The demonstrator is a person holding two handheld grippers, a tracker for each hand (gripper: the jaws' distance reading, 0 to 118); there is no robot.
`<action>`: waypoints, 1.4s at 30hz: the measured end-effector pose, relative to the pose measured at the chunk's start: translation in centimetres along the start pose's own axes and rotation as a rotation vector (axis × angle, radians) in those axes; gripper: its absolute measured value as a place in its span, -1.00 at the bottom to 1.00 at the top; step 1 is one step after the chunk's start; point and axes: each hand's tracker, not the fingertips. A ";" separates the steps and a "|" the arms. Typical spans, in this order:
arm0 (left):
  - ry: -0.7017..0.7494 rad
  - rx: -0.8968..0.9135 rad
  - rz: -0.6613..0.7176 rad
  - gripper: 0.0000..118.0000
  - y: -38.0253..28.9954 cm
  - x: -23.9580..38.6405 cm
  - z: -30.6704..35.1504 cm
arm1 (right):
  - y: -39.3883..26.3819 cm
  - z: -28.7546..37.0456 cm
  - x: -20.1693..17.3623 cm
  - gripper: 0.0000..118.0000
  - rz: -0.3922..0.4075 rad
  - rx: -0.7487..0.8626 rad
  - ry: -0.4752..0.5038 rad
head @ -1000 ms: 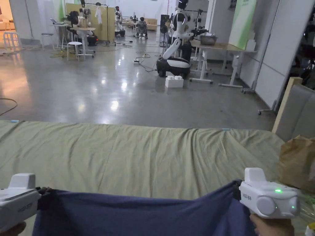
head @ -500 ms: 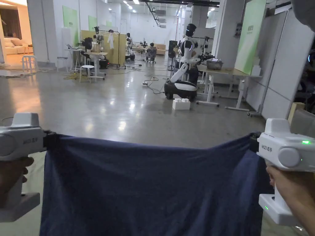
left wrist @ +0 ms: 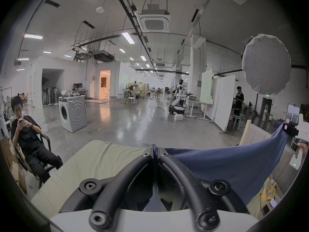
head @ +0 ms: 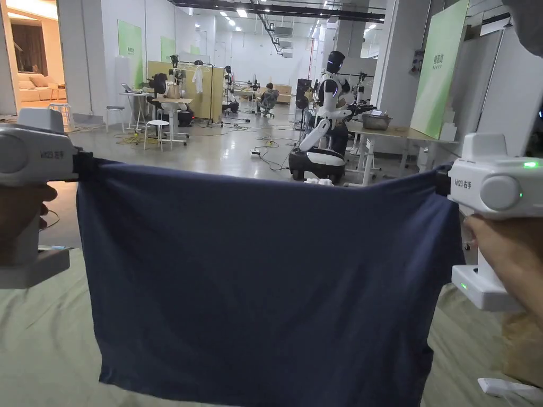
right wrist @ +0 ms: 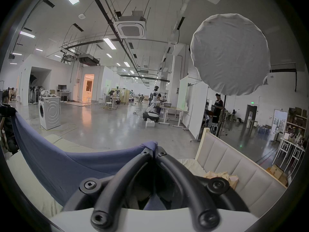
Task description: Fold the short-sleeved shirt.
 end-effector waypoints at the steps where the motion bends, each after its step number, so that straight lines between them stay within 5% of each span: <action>1: 0.000 0.003 -0.005 -0.95 0.3 -0.1 -0.1 | 0.6 -0.1 0.0 -0.96 -0.002 0.010 -0.004; 11: 0.020 0.025 -0.022 -0.95 1.2 -0.2 -0.9 | 2.8 -1.3 -0.4 -0.96 -0.024 0.044 -0.015; 19: 0.015 -0.012 -0.022 -0.95 -3.3 -0.8 -0.6 | -2.2 -0.4 -1.2 -0.96 0.005 0.002 0.002; 42: -0.082 -0.020 0.002 -0.95 -19.9 -2.2 16.3 | -18.7 19.2 0.7 -0.96 -0.040 -0.097 0.061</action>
